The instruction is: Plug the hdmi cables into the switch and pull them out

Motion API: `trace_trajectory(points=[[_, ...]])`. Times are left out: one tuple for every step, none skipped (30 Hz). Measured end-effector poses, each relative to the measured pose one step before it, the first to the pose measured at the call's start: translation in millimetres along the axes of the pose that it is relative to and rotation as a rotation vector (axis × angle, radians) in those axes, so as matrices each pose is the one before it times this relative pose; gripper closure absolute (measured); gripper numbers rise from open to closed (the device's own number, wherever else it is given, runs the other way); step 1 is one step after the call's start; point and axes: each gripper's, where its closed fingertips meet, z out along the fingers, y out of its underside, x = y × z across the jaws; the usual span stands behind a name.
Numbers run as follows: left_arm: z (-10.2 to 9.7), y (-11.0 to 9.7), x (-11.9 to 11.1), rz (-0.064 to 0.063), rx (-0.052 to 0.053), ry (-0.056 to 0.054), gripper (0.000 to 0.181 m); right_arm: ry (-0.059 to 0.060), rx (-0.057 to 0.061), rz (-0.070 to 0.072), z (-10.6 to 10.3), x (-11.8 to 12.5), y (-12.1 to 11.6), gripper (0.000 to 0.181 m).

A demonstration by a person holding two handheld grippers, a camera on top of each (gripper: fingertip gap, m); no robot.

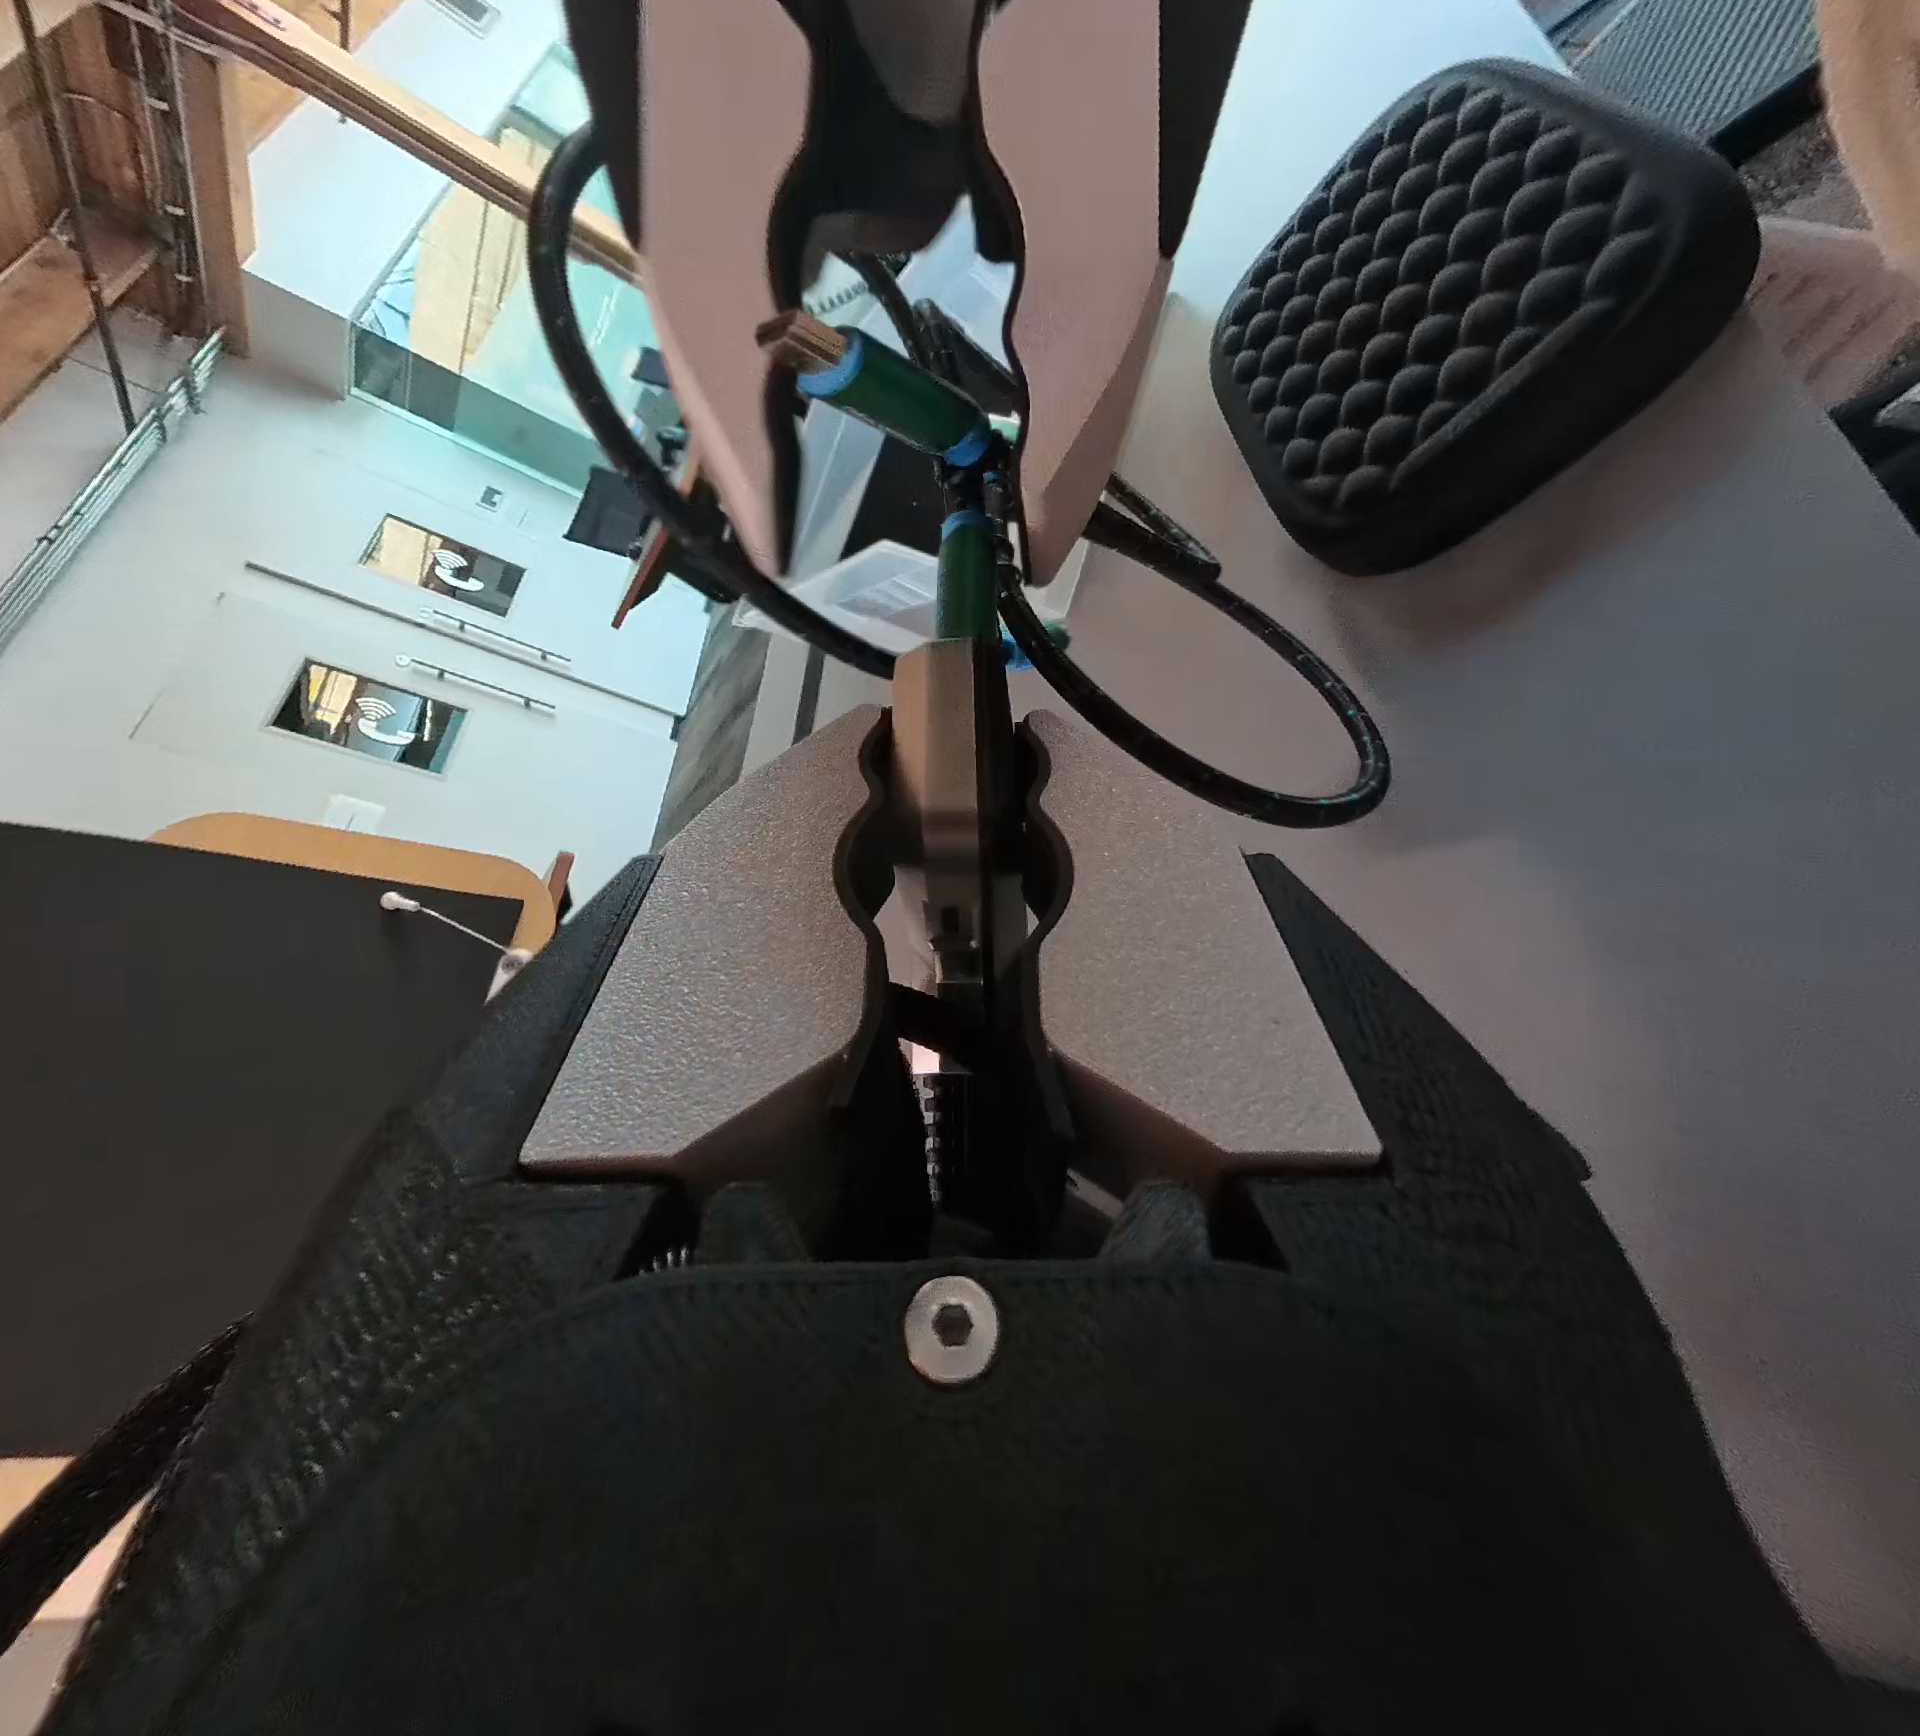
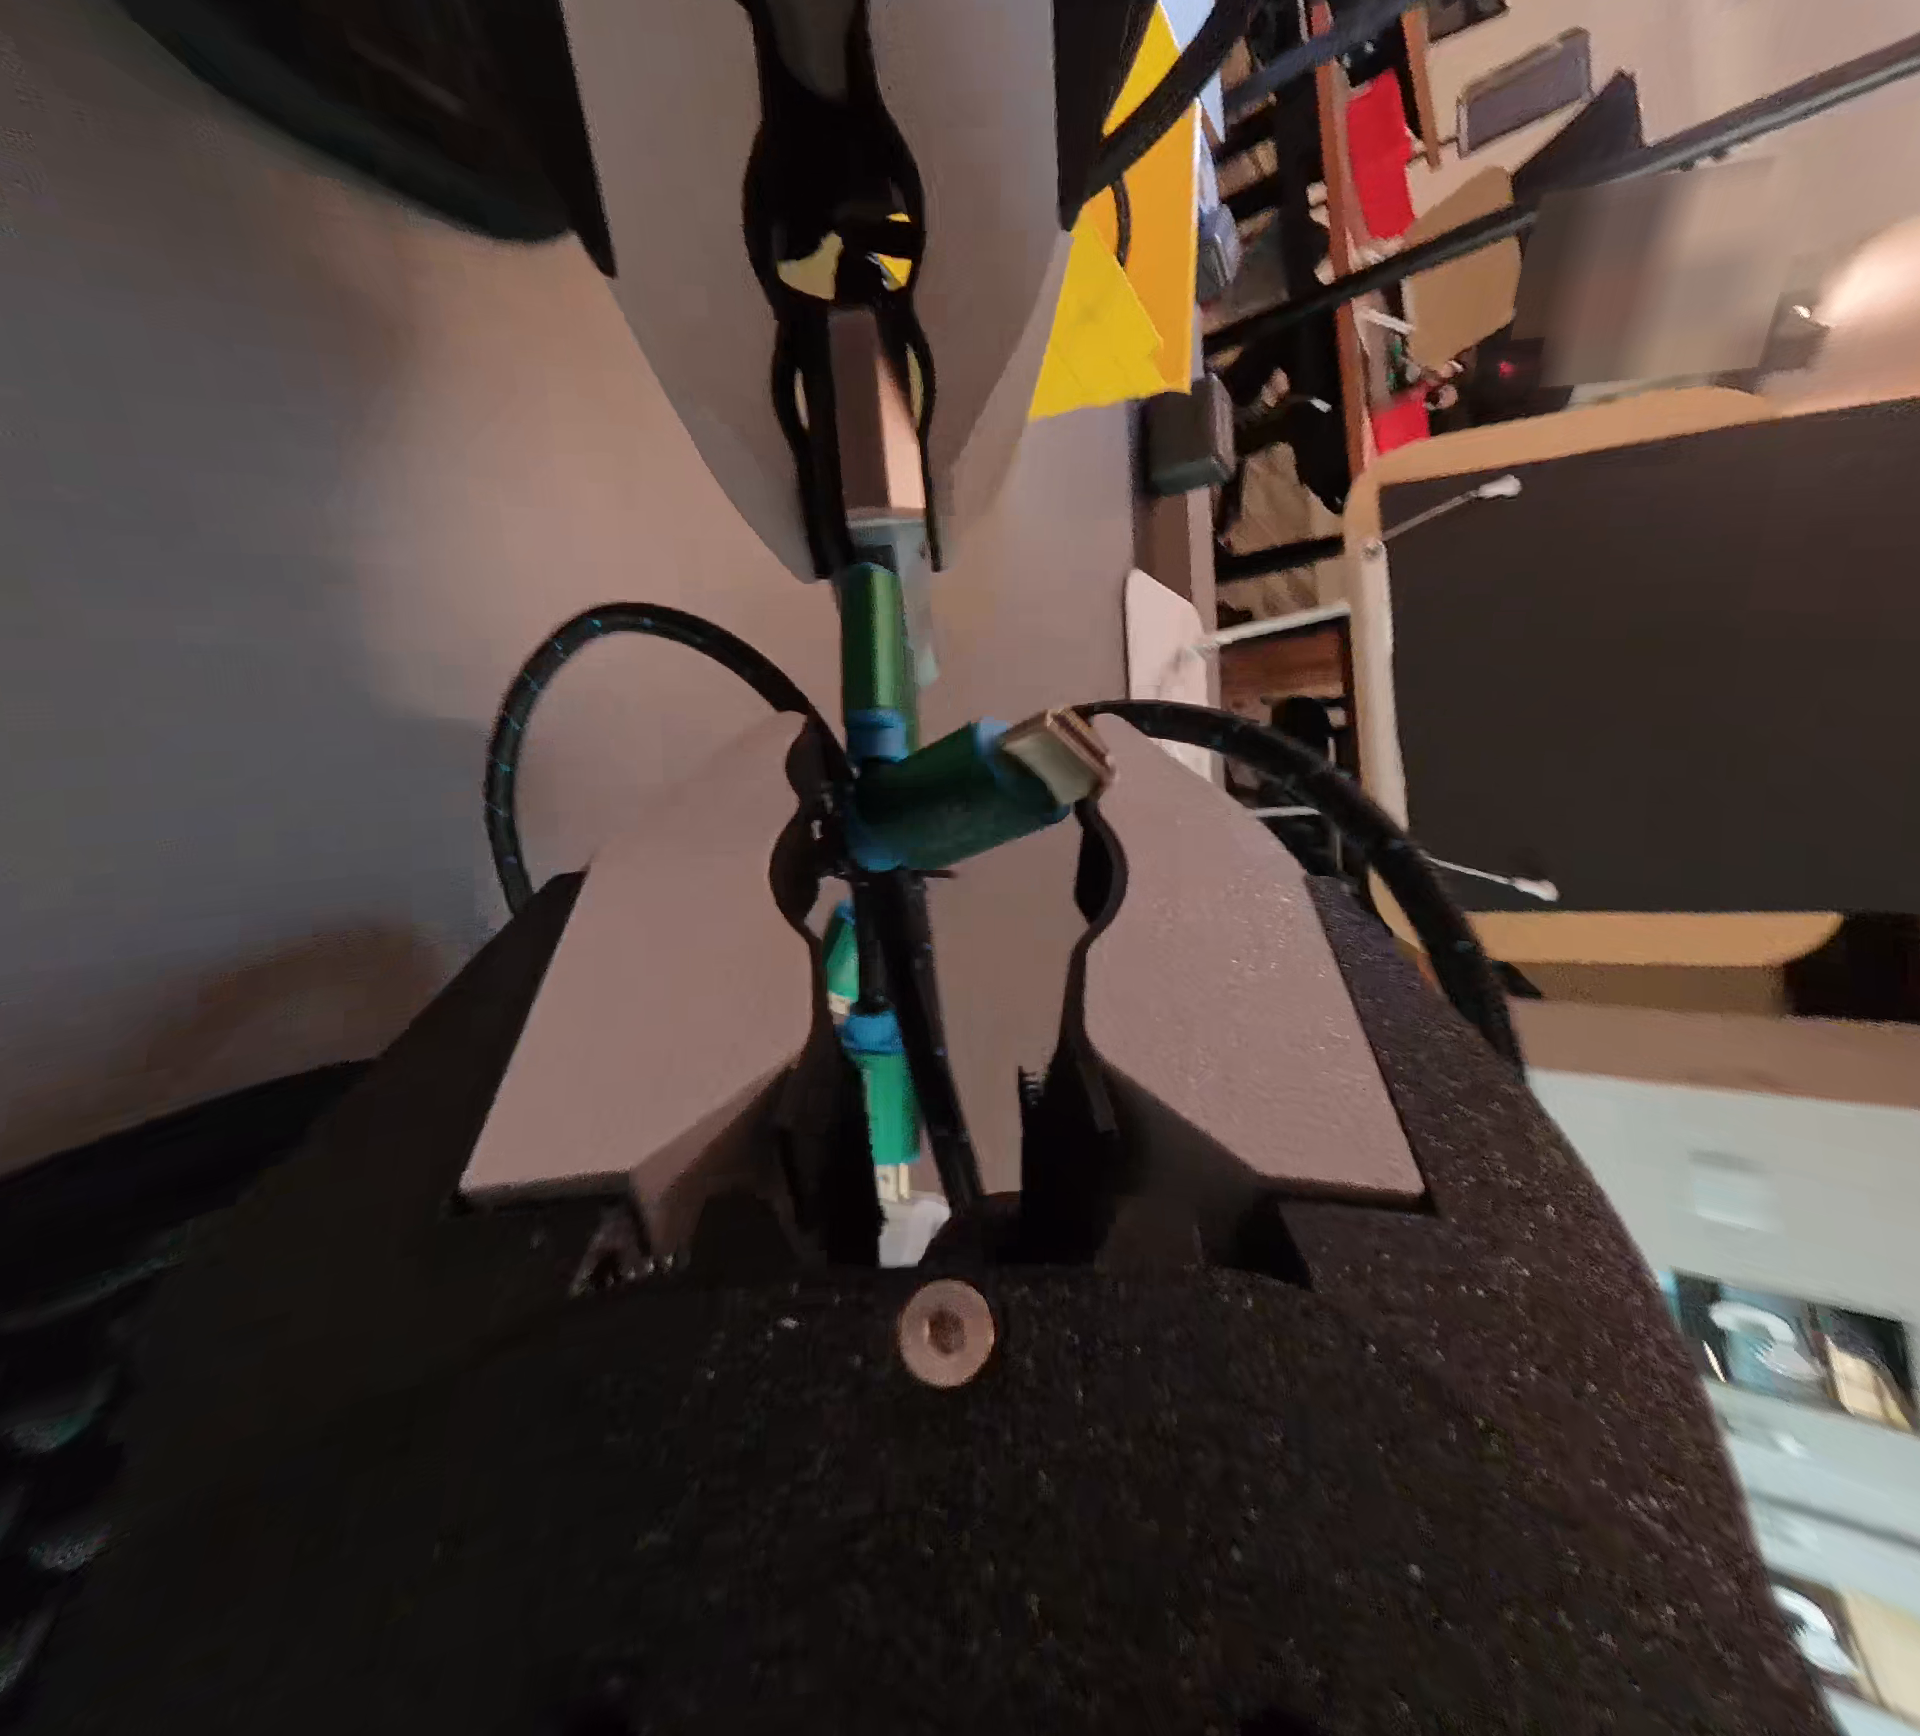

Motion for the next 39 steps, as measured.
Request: trace_trajectory(points=[[0.92, 3.45, 0.77, -0.0175, -0.0252, 0.0136, 0.161, 0.0080, -0.0299, 0.0071, -0.99, 2.69, 2.42, 0.126], [0.76, 6.05, -0.29, -0.0288, -0.0390, 0.0102, 0.161, 0.0143, -0.0388, 0.0181, -2.11, 5.08, 4.44, 0.117], [0.50, 7.91, -2.57, -0.0228, -0.0453, -0.0072, 0.160, 0.0254, -0.0199, 0.0201, -4.07, 7.17, 2.06, 0.112], [0.39, 8.07, -4.73, -0.0137, -0.0427, -0.0247, 0.161, 0.0516, 0.0215, 0.0177, -6.73, 10.00, -4.43, 0.112], [0.45, 7.16, -5.74, -0.0105, -0.0375, -0.0310, 0.161, 0.0541, 0.0640, 0.0117, -8.50, 8.10, -11.74, 0.122], [0.72, 5.39, -5.86, -0.0047, -0.0302, -0.0302, 0.161, 0.0440, 0.0955, 0.0050, -7.95, 3.61, -17.00, 0.136], [0.85, 3.36, -5.32, 0.0017, -0.0225, -0.0266, 0.161, 0.0062, 0.0725, -0.0001, -3.25, -3.92, -13.67, 0.150], [1.30, 1.22, -4.64, 0.0041, -0.0152, -0.0229, 0.161, -0.0429, -0.0049, 0.0062, 4.31, -12.14, -1.08, 0.157], [1.56, -0.89, -3.29, 0.0081, -0.0071, -0.0177, 0.161, -0.0373, -0.0792, 0.0023, 9.83, -11.56, 12.49, 0.156], [1.71, -2.70, -1.89, 0.0135, -0.0004, -0.0123, 0.161, 0.0118, -0.0812, -0.0297, 11.30, -4.26, 15.06, 0.151], [1.56, -3.71, -0.71, 0.0144, 0.0034, -0.0070, 0.161, 0.0669, -0.0500, -0.0520, 9.54, 4.04, 10.33, 0.148], [1.25, -4.36, 0.11, 0.0115, 0.0058, -0.0018, 0.161, 0.0574, -0.0105, -0.0590, 7.19, 3.50, 3.25, 0.147], [0.69, -4.69, 0.60, 0.0098, 0.0075, 0.0002, 0.161, 0.0192, -0.0132, -0.0443, 6.70, -0.69, 2.28, 0.150], [0.26, -4.67, 0.26, 0.0111, 0.0075, -0.0013, 0.161, 0.0106, -0.0566, -0.0352, 7.40, -1.46, 7.99, 0.158], [-0.19, -3.49, 0.23, 0.0159, 0.0031, -0.0026, 0.161, 0.0225, -0.1013, -0.0537, 7.56, 0.48, 14.56, 0.161], [-0.32, -1.98, 0.62, 0.0243, -0.0024, -0.0014, 0.161, 0.0284, -0.0782, -0.0757, 4.90, 1.86, 11.19, 0.164], [-0.20, -0.84, 1.31, 0.0322, -0.0037, -0.0009, 0.161, 0.0077, -0.0162, -0.0350, 1.89, -0.18, 3.09, 0.167], [-0.52, -0.65, 1.88, 0.0271, 0.0016, 0.0004, 0.162, -0.0092, 0.0138, 0.0162, -0.58, -0.28, -0.70, 0.170], [-0.74, -1.26, 1.81, 0.0038, 0.0139, 0.0049, 0.162, -0.0422, 0.0183, 0.0135, -1.53, -2.86, -0.65, 0.172], [-0.83, -1.69, 0.20, -0.0159, 0.0211, 0.0032, 0.162, -0.0294, 0.0225, 0.0118, -2.19, -1.05, -1.09, 0.172], [-0.11, -1.54, -1.16, -0.0140, 0.0167, -0.0002, 0.162, -0.0012, 0.0132, 0.0127, -1.69, 1.62, -0.65, 0.173], [0.70, -1.34, -1.12, 0.0035, 0.0110, 0.0004, 0.162, -0.0018, -0.0018, 0.0023, -0.72, 1.12, 0.51, 0.173], [0.59, -1.21, -0.88, 0.0139, 0.0130, -0.0007, 0.163, -0.0070, 0.0046, -0.0118, -0.43, 0.63, 0.37, 0.173], [0.45, -1.39, -1.01, 0.0078, 0.0157, -0.0023, 0.163, -0.0055, 0.0061, -0.0185, -0.79, 0.85, 0.31, 0.174], [-0.05, -1.50, -1.45, 0.0022, 0.0161, -0.0030, 0.163, -0.0002, -0.0061, -0.0225, -1.33, 1.71, 0.28, 0.173], [0.07, -1.39, -1.48, 0.0017, 0.0138, 0.0015, 0.163, -0.0003, -0.0064, -0.0217, -1.48, 1.91, -0.17, 0.174], [0.63, -1.08, -0.69, 0.0031, 0.0066, 0.0062, 0.164, -0.0071, -0.0003, -0.0142, -0.85, 0.89, 0.00, 0.174], [1.60, -0.35, 0.56, 0.0124, -0.0022, 0.0075, 0.164, -0.0128, 0.0015, -0.0061, 0.06, -0.40, 0.04, 0.175], [2.19, 0.72, 1.75, 0.0166, -0.0067, 0.0112, 0.164, -0.0165, -0.0096, -0.0104, 1.35, -2.32, 1.62, 0.174], [1.67, 1.01, 1.56, 0.0022, -0.0025, 0.0102, 0.164, -0.0134, -0.0046, -0.0182, 1.64, -3.17, 1.52, 0.173], [0.13, 0.58, 0.14, -0.0085, 0.0048, -0.0009, 0.164, -0.0013, 0.0055, 0.0048, 0.70, -0.98, 0.48, 0.173], [-1.21, 0.85, -0.70, -0.0086, 0.0053, -0.0088, 0.164, -0.0012, 0.0057, 0.0291, -0.22, 0.84, -0.79, 0.175], [-1.51, 1.51, -1.13, -0.0103, -0.0008, -0.0079, 0.163, 0.0025, -0.0010, 0.0525, 0.32, 1.60, -0.83, 0.174], [-1.09, 2.10, -1.42, -0.0111, -0.0079, -0.0013, 0.162, 0.0102, 0.0005, 0.0442, 0.82, 1.59, -0.74, 0.173], [-0.54, 2.46, -2.05, -0.0115, -0.0152, 0.0040, 0.161, 0.0128, 0.0012, 0.0313, 1.79, 1.46, -0.51, 0.173], [-0.26, 1.84, -3.66, -0.0119, -0.0177, -0.0040, 0.161, -0.0036, -0.0054, 0.0413, 2.69, 1.03, 0.23, 0.173], [-1.22, -0.90, -7.46, -0.0031, -0.0025, -0.0331, 0.158, -0.0028, -0.0046, 0.0561, 3.32, 3.00, 0.96, 0.172], [-2.92, -5.72, -11.91, 0.0093, 0.0271, -0.0700, 0.155, 0.0122, -0.0028, 0.0570, 3.63, 6.55, 2.54, 0.172], [-3.74, -8.55, -14.59, 0.0143, 0.0441, -0.0912, 0.150, 0.0241, -0.0062, 0.0476, 3.44, 8.96, 3.87, 0.172]])
